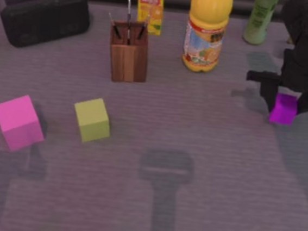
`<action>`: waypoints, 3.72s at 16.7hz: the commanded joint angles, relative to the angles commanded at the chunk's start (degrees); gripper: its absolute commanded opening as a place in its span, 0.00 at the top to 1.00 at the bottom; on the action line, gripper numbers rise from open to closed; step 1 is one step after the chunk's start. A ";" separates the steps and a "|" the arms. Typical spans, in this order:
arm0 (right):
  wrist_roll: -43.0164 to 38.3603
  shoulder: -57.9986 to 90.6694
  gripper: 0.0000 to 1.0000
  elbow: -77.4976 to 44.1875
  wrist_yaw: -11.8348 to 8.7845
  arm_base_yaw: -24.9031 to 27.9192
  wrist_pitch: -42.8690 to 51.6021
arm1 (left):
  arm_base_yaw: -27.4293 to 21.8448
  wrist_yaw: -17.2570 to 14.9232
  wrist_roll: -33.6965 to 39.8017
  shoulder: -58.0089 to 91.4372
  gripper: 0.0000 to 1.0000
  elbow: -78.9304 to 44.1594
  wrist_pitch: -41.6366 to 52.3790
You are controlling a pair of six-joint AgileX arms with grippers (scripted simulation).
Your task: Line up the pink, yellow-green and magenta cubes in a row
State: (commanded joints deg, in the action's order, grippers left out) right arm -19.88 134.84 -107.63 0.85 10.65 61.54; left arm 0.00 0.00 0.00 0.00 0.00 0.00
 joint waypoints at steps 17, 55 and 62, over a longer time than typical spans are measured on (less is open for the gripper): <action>-11.33 -16.85 1.00 16.22 0.13 16.86 1.42 | 0.00 0.00 0.00 0.00 0.00 0.00 0.00; -19.01 -20.56 0.00 36.95 0.33 27.84 -16.47 | 0.00 0.00 0.00 0.00 0.00 0.00 0.00; -19.01 -20.56 0.00 36.95 0.33 27.84 -16.47 | 0.00 0.00 0.00 0.00 0.00 0.00 0.00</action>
State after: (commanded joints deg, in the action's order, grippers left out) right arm -38.89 114.29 -70.68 1.18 38.49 45.07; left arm 0.00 0.00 0.00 0.00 0.00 0.00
